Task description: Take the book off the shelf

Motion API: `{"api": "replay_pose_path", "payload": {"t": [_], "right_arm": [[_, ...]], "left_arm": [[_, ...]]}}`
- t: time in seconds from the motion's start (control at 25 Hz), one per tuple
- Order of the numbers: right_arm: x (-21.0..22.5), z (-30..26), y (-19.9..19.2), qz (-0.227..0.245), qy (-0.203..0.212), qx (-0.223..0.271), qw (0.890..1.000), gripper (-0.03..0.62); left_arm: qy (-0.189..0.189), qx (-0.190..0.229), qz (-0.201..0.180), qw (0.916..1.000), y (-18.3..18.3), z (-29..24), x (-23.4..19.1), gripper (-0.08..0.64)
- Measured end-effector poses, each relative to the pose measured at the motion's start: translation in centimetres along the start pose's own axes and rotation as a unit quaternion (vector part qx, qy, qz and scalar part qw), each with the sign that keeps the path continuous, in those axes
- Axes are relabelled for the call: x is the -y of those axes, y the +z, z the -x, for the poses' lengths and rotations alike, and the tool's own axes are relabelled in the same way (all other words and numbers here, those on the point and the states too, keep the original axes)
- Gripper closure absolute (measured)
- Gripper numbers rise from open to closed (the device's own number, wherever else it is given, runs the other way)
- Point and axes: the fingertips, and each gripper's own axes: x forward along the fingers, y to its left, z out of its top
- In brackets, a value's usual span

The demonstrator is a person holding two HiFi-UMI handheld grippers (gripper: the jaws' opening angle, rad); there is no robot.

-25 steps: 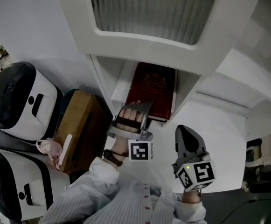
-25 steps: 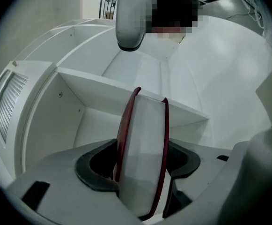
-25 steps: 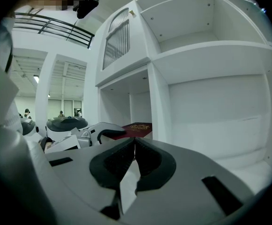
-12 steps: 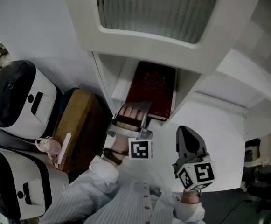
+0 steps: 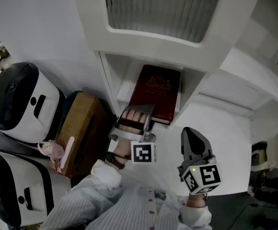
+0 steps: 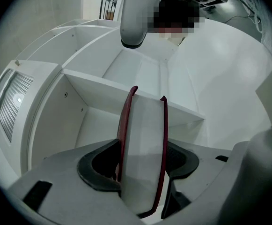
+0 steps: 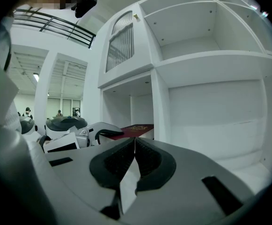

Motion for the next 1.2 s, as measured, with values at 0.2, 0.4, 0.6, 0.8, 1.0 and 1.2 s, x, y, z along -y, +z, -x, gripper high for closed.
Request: {"api": "replay_pose_path", "payload": {"t": [0.2, 0.4, 0.6, 0.8, 1.0, 1.2], "right_arm": [[-0.6, 0.8, 0.3, 0.003, 0.001, 0.006, 1.0, 0.578], [-1.5, 1.7, 0.7, 0.006, 0.003, 0.013, 1.0, 0.578], [-2.3, 2.6, 0.7, 0.008, 0.005, 0.015, 1.0, 0.578], [-3.2, 3.4, 0.7, 0.007, 0.007, 0.018, 1.0, 0.578], [-4.1, 3.8, 0.6, 0.005, 0.008, 0.019, 1.0, 0.578], [-5.4, 4.3, 0.6, 0.006, 0.016, 0.025, 1.0, 0.578]], "left_arm": [[-0.002, 0.003, 0.012, 0.9999, 0.2, 1.3, 0.1, 0.293], [0.006, 0.001, 0.014, 0.9999, 0.1, 2.8, -0.1, 0.296], [0.02, 0.003, 0.025, 0.9995, -0.1, 4.5, -0.3, 0.296], [0.02, 0.009, 0.043, 0.9988, -0.2, 6.3, 0.0, 0.298], [0.023, 0.017, 0.064, 0.9975, -0.5, 8.3, 0.2, 0.3], [0.032, 0.019, 0.089, 0.9953, -1.2, 10.5, 0.1, 0.302]]}}
